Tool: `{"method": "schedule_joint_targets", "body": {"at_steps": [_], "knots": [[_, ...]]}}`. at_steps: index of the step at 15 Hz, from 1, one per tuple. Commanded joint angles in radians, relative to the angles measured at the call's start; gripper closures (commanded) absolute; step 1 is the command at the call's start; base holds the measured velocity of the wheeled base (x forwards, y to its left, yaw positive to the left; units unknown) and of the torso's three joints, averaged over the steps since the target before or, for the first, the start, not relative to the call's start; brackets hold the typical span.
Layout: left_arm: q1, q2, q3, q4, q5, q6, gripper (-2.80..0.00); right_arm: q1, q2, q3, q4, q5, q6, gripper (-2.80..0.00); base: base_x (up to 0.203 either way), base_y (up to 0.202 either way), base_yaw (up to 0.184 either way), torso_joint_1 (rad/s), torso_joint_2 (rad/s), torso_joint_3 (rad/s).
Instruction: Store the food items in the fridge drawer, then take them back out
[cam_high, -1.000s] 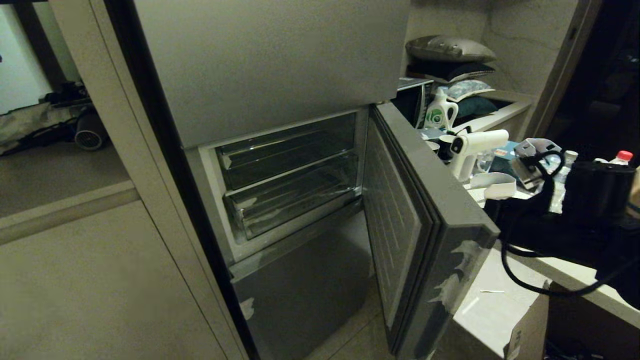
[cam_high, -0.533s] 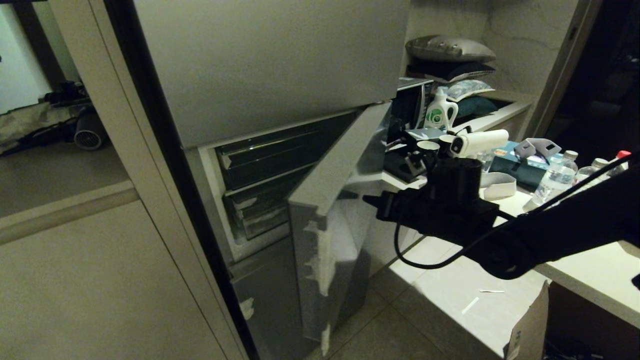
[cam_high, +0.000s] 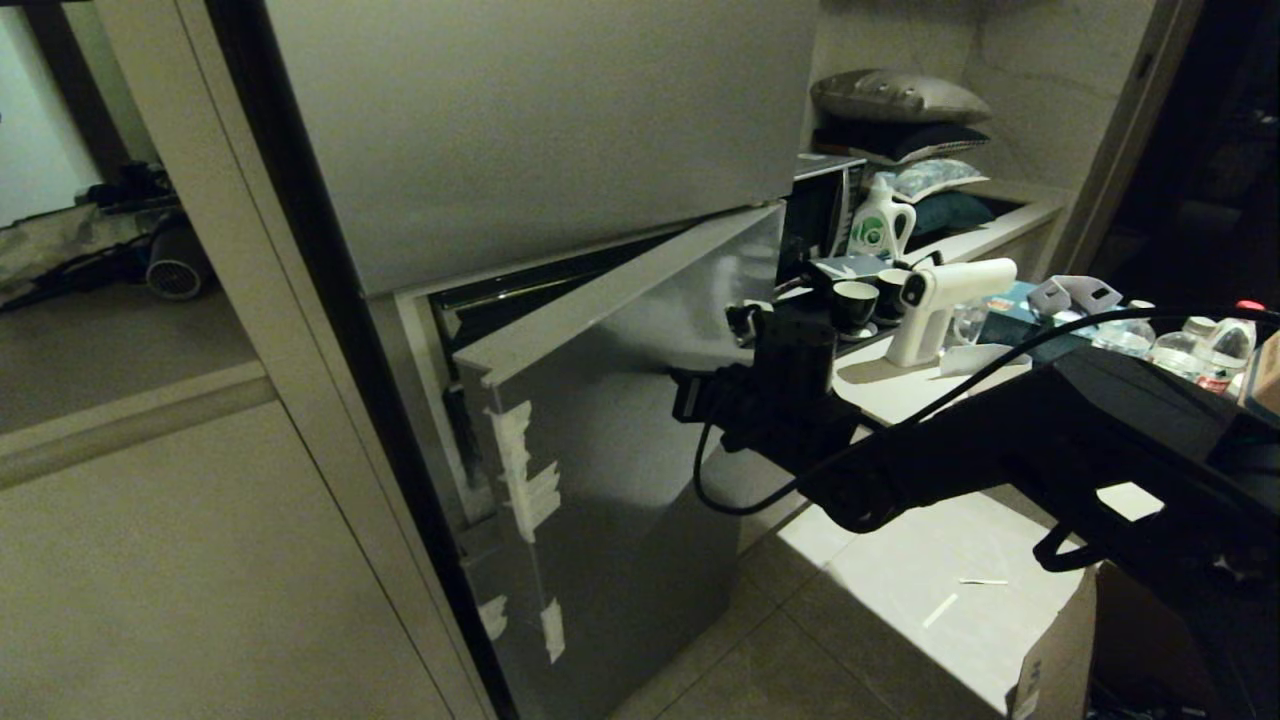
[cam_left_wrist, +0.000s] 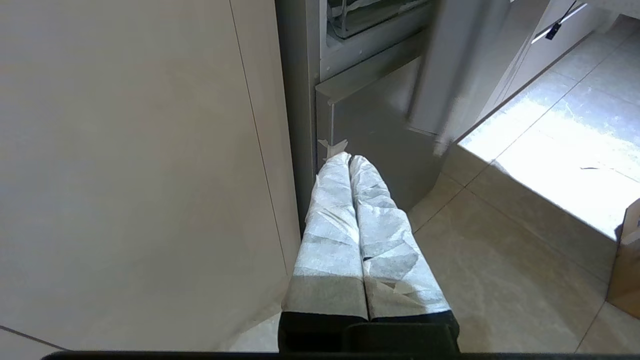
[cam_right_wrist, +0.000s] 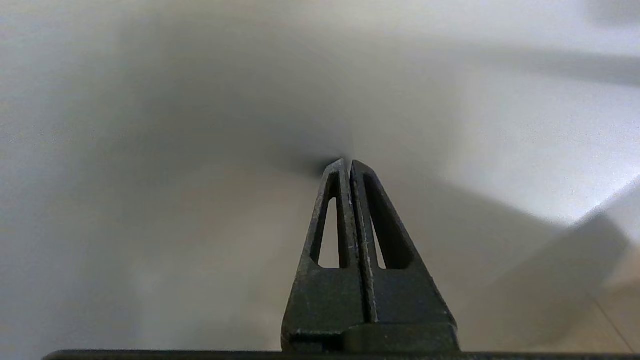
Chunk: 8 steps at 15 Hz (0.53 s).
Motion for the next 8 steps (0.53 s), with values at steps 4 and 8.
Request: {"method": "schedule_joint_targets", "body": {"at_steps": [4, 8], "knots": [[-0.001, 0.001, 0.000, 0.001, 0.001, 0.000, 0.00, 0.003, 0.126, -0.251, -0.004, 0.023, 0.011, 0.00, 0.000, 0.000, 0.000, 0.000, 0.00, 0.000], [0.000, 0.001, 0.000, 0.001, 0.001, 0.000, 0.00, -0.006, 0.182, -0.315, 0.002, 0.124, -0.039, 0.00, 0.000, 0.000, 0.000, 0.000, 0.00, 0.000]]}}
